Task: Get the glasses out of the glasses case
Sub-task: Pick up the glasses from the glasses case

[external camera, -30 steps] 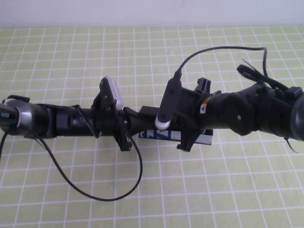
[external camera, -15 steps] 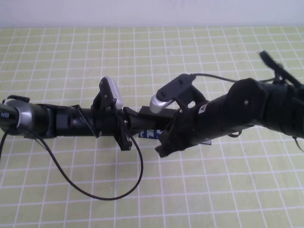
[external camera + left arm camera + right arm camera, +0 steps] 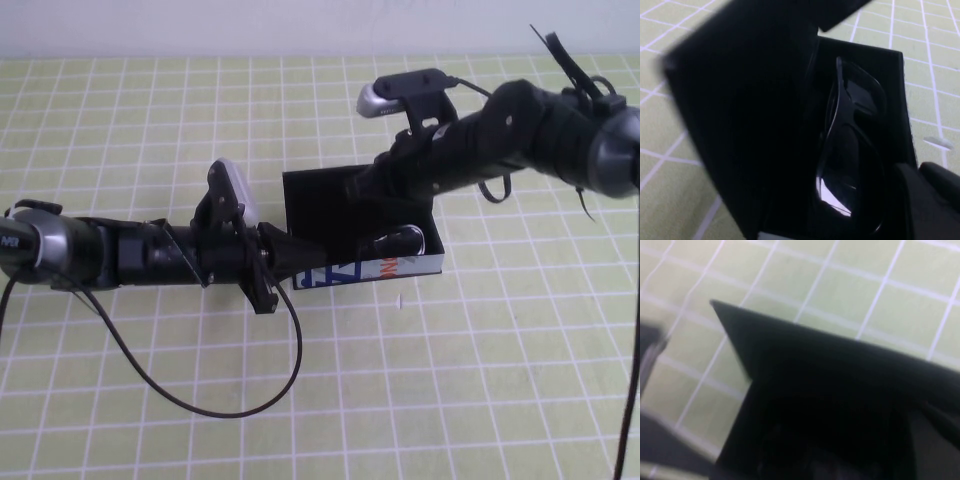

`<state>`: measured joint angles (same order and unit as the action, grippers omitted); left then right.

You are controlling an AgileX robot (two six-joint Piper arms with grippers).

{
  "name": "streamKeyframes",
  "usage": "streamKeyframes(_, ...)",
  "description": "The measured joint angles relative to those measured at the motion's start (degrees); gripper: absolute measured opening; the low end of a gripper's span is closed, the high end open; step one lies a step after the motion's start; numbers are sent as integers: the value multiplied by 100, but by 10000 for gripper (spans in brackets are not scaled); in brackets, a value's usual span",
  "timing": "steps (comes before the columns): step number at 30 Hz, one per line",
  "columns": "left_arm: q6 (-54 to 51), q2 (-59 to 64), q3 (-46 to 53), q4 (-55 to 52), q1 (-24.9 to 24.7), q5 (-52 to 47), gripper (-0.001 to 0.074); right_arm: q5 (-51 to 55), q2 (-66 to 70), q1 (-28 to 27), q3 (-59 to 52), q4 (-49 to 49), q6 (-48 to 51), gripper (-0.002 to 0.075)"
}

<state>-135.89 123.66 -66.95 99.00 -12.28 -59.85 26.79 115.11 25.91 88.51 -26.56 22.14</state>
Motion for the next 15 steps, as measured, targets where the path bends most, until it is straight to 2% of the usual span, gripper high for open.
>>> streamKeyframes(8,0,0,-8,0,0,0,-4,913,878,-212,1250,132,-343,-16)
streamKeyframes(15,0,0,-8,0,0,0,-4,1317,1438,-248,1730,161,-515,-16)
